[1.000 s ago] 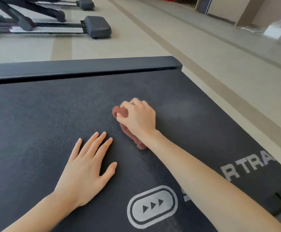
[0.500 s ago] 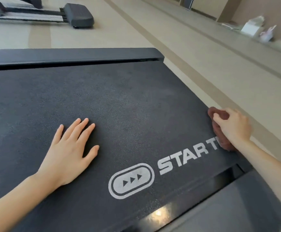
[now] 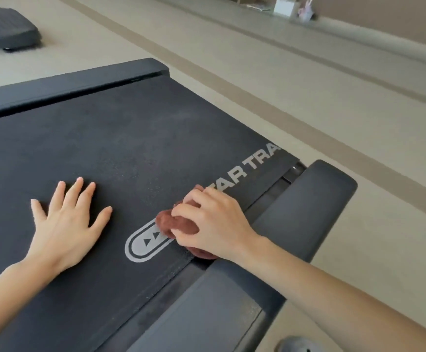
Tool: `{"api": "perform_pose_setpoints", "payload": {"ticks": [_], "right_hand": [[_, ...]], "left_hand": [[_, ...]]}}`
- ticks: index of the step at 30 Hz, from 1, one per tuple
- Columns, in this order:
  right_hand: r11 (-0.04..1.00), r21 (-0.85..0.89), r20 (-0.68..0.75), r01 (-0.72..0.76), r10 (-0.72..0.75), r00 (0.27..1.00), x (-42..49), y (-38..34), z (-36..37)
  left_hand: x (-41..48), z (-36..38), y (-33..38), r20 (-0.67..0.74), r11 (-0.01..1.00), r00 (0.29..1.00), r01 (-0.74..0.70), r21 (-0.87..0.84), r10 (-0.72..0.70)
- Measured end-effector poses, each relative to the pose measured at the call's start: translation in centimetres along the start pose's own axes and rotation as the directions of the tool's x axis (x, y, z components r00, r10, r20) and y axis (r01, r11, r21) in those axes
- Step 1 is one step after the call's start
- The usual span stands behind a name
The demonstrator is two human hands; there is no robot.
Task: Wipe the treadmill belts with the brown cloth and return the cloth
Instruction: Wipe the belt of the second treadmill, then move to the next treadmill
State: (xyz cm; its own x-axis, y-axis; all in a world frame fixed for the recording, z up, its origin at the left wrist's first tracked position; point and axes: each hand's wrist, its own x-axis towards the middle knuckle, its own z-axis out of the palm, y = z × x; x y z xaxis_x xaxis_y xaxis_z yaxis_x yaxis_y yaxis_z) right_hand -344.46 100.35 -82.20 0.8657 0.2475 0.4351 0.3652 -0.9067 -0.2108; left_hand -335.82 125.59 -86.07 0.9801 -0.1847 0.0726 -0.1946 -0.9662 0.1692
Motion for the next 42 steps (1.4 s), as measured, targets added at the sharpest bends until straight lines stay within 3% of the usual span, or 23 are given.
{"api": "perform_pose_setpoints", "payload": {"ticks": [2, 6, 11, 16, 23, 28, 37, 42], "right_hand": [[0.992, 0.066, -0.071, -0.109, 0.114, 0.991, -0.2, 0.0, -2.1], [0.928, 0.126, -0.254, -0.351, 0.372, 0.893, -2.8, 3.4, -8.1], [0.809, 0.040, -0.239, -0.586, 0.578, 0.781, -11.1, 8.5, -13.5], [0.680, -0.026, -0.258, -0.733, 0.704, 0.662, -18.4, 10.5, -15.9], [0.595, -0.075, -0.317, -0.800, 0.747, 0.585, -25.4, 12.5, -18.4], [0.526, -0.049, -0.375, -0.849, 0.778, 0.504, -30.9, 15.3, -21.2], [0.451, 0.010, -0.445, -0.893, 0.801, 0.400, -39.2, 24.4, -28.9], [0.367, 0.074, -0.481, -0.927, 0.827, 0.289, -43.9, 28.7, -33.9]], "left_hand": [[0.1, -0.4, 1.3, 0.029, 0.998, 0.997, -0.067, -0.017, 0.067], [0.1, -0.4, 7.2, 0.081, 0.963, 0.961, -0.258, -0.075, 0.264], [-0.2, 0.8, 16.5, 0.194, 0.915, 0.896, -0.379, -0.136, 0.400], [-2.0, 1.3, 23.7, 0.169, 0.797, 0.785, -0.555, -0.237, 0.596], [-5.4, 2.7, 34.0, 0.147, 0.568, 0.554, -0.820, -0.069, 0.819], [-6.6, 3.8, 40.5, 0.167, 0.531, 0.525, -0.847, 0.008, 0.835], [-9.8, 3.1, 56.8, 0.077, 0.351, 0.344, -0.932, -0.093, 0.936], [-12.3, 3.2, 66.1, 0.107, 0.235, 0.224, -0.967, -0.098, 0.969]]}}
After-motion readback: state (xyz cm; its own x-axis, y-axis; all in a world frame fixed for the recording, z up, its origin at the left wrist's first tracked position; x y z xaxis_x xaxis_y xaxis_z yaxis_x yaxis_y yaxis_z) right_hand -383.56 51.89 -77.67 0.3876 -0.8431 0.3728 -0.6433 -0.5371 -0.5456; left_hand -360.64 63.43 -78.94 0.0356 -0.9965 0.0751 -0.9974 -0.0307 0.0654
